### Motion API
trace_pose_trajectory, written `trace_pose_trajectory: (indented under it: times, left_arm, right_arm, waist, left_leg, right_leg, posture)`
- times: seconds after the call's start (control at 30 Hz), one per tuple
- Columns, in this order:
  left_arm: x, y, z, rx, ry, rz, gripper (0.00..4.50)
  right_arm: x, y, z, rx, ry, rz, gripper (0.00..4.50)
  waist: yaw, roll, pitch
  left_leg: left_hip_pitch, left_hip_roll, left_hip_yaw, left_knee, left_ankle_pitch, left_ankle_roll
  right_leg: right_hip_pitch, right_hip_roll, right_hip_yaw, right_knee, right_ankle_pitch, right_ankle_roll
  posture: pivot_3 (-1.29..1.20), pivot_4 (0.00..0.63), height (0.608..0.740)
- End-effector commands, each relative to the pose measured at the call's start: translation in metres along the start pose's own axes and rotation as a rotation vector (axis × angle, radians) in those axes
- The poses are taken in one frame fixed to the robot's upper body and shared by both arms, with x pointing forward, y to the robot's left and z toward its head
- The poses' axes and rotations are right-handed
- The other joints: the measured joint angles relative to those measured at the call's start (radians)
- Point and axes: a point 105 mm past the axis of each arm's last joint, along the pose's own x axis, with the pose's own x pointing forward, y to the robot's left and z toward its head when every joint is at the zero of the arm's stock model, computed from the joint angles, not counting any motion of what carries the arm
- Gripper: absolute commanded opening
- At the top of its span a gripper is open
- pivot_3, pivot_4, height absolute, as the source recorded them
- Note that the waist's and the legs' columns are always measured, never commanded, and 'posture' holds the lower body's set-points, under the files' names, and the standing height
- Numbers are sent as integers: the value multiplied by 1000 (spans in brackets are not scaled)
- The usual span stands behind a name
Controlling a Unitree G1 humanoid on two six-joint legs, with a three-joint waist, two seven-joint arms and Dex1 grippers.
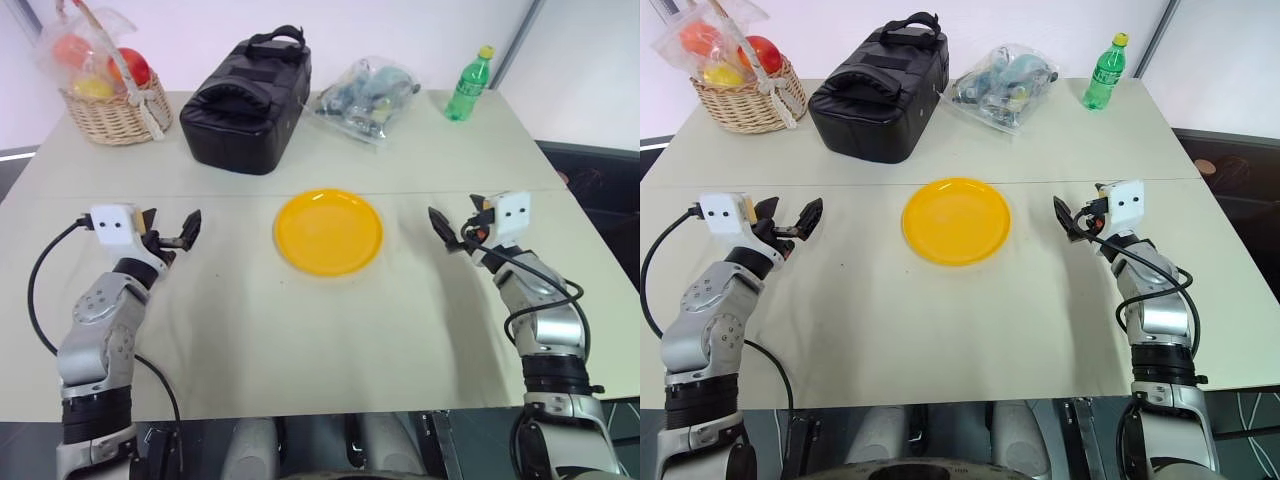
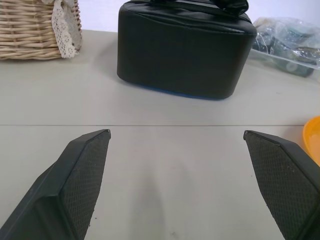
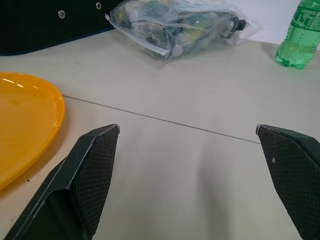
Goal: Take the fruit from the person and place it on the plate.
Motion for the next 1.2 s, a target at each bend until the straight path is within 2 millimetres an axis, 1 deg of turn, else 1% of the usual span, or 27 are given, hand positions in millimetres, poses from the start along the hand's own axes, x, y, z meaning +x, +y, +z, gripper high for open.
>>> trace_pose_trajectory:
  times: [0.03, 0.57, 0.67, 0.73, 0.77, 0.8, 0.87, 0.93, 1.0, 1.1, 1.2]
  left_arm:
    - [1, -2, 18, 35, -60, -12, 4462]
    - [3, -5, 18, 44, -57, -26, 4462]
    - [2, -10, 31, 67, -60, -104, 4462]
    - [0, -13, 49, 86, -75, -192, 4462]
    - [-4, -19, 59, 97, -66, -277, 4462]
    - [-8, -26, 68, 108, -51, -362, 4462]
    - [-23, -43, 76, 111, 23, -544, 4462]
    - [-35, -53, 80, 119, 88, -664, 4462]
    - [-45, -61, 87, 104, 126, -766, 4462]
    - [-48, -65, 97, 117, 135, -817, 4462]
    - [-44, -66, 107, 140, 105, -815, 4462]
  right_arm:
    - [4, 2, 18, -18, -62, 6, 4500]
    - [5, 4, 17, -16, -61, 9, 4500]
    - [5, 4, 18, -16, -61, 9, 4500]
    - [6, 5, 18, -16, -59, 10, 4500]
    - [6, 5, 18, -17, -58, 12, 4500]
    - [5, 5, 18, -18, -56, 12, 4500]
    - [5, 3, 18, -21, -54, 11, 4500]
    - [4, 2, 18, -24, -54, 8, 4500]
    - [3, 1, 20, -30, -54, 9, 4500]
    - [0, 0, 26, -41, -60, 11, 4500]
    - [-2, -1, 46, -15, -96, 0, 4500]
  waist:
    - [0, 0, 0]
    - [0, 0, 0]
    - [0, 0, 0]
    - [-1, 0, 0]
    - [-1, 0, 0]
    - [-3, 0, 0]
    - [-4, 0, 0]
    - [-5, 1, 0]
    - [-6, 1, 0]
    - [-4, 1, 0]
    - [-3, 1, 1]
  left_leg:
    - [0, 0, 0, 0, 0, 0]
    - [0, 0, 0, 0, 0, 0]
    - [0, 0, 0, 0, 0, 0]
    - [0, 0, 0, 0, 0, 0]
    - [0, 0, 0, 0, 0, 0]
    - [0, 0, 0, 0, 0, 0]
    - [0, 0, 0, 0, 0, 0]
    - [0, 0, 0, -1, 0, 0]
    - [1, 0, 1, -2, 0, 0]
    - [1, 0, 0, -1, 0, 0]
    - [1, 0, 0, -1, 0, 0]
  right_leg:
    - [0, 0, 0, 0, 0, 0]
    - [0, 0, 0, 0, 0, 0]
    - [0, 0, 0, 0, 0, 0]
    - [0, 0, 0, 0, 0, 0]
    - [0, 0, 0, 0, 0, 0]
    - [0, 0, 0, 0, 0, 0]
    - [0, 0, 0, 0, 0, 0]
    - [0, 0, 0, -1, 0, 0]
    - [0, -1, 0, -1, 0, 0]
    - [0, 0, 0, 0, 0, 0]
    - [0, 0, 0, -1, 0, 0]
  posture:
    - [0, 150, 740]
    - [0, 150, 740]
    - [0, 150, 740]
    - [0, 150, 740]
    - [0, 150, 740]
    - [0, 150, 740]
    - [0, 150, 740]
    - [0, 150, 740]
    - [0, 150, 740]
    - [0, 150, 740]
    - [0, 150, 740]
